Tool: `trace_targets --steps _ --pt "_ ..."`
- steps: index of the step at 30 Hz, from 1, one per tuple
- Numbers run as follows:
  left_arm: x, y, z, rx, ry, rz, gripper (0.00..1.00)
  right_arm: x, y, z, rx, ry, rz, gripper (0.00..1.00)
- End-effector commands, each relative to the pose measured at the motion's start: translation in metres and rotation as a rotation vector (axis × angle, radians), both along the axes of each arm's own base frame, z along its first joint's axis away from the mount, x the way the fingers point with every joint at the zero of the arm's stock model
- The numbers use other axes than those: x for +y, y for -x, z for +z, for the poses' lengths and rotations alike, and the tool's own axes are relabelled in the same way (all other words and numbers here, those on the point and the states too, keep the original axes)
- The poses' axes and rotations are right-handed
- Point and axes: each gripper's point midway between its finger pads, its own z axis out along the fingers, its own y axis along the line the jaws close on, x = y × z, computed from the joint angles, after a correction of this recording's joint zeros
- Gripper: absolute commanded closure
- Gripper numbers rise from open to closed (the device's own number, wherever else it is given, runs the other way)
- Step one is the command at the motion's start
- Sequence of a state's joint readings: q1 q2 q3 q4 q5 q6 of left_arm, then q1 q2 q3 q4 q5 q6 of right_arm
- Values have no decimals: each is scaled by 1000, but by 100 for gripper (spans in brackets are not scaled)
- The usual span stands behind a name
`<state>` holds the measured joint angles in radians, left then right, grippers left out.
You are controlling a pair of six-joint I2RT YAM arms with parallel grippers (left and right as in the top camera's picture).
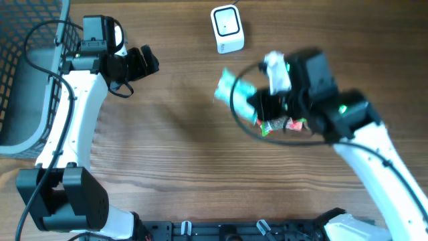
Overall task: Scan the item barcode
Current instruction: 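Hold the teal wipes pack up to the scanner with right gripper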
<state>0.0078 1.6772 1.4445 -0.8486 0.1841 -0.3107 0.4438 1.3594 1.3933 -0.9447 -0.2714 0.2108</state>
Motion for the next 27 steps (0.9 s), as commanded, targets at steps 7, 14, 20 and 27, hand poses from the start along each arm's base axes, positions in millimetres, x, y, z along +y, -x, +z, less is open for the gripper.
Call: trace_targets --steps 7,14,20,27 --pt "1 1 -5 11 -11 -15 0 -34 -147 17 -408 497 -167 96" --pt "1 1 -5 11 -11 -15 0 -16 -200 -31 -540 844 -87 96" --pt "1 1 -5 11 -11 -15 0 8 -232 -43 -705 1153 2 96" --pt "1 1 -5 11 -11 -15 0 15 -252 -65 -751 1330 83 96"
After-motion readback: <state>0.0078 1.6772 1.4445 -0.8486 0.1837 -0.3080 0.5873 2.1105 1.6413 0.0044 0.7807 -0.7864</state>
